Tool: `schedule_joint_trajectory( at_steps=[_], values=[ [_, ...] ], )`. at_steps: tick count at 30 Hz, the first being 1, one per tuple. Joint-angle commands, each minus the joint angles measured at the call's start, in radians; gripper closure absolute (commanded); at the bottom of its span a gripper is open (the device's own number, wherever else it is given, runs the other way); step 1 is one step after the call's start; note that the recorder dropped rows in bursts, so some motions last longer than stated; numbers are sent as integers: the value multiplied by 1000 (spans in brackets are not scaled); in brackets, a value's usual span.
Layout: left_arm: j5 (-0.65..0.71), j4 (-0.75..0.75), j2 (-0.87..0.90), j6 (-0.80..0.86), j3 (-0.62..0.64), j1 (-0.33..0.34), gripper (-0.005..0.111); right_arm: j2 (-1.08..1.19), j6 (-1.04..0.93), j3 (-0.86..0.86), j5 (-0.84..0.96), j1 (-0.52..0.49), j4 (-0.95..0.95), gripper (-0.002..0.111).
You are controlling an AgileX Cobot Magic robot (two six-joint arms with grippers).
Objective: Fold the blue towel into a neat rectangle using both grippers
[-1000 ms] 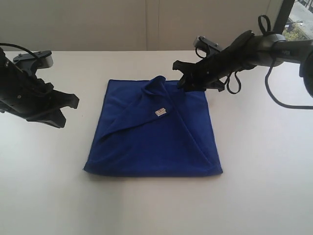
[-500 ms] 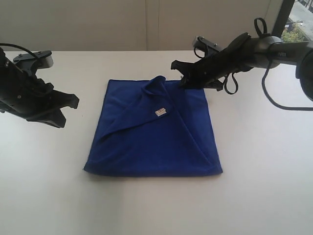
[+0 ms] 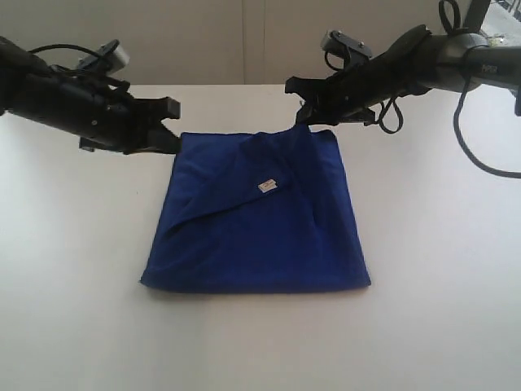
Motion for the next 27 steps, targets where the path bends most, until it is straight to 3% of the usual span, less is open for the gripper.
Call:
schedule_joint_trajectory(
  at_steps=[1, 6, 12, 18, 23, 27],
  values=[
    [23, -126, 119, 209, -103, -57, 107, 9, -16, -4, 9, -4, -13, 108],
    [5, -126, 217, 415, -185, -117, 107, 29, -16, -2, 19, -4, -13, 108],
    [-112, -126, 283, 634, -257, -193, 107, 32, -16, -2, 24, -4, -13, 108],
    [-187, -96, 294, 809, -262, -277, 107, 32, -16, -2, 25, -4, -17, 108],
    [-379, -96, 294, 903, -262, -349, 107, 32, -16, -2, 25, -4, -30, 108],
    [-397, -96, 313, 1008, -262, -384, 107, 32, -16, -2, 25, -4, -41, 108]
  ],
)
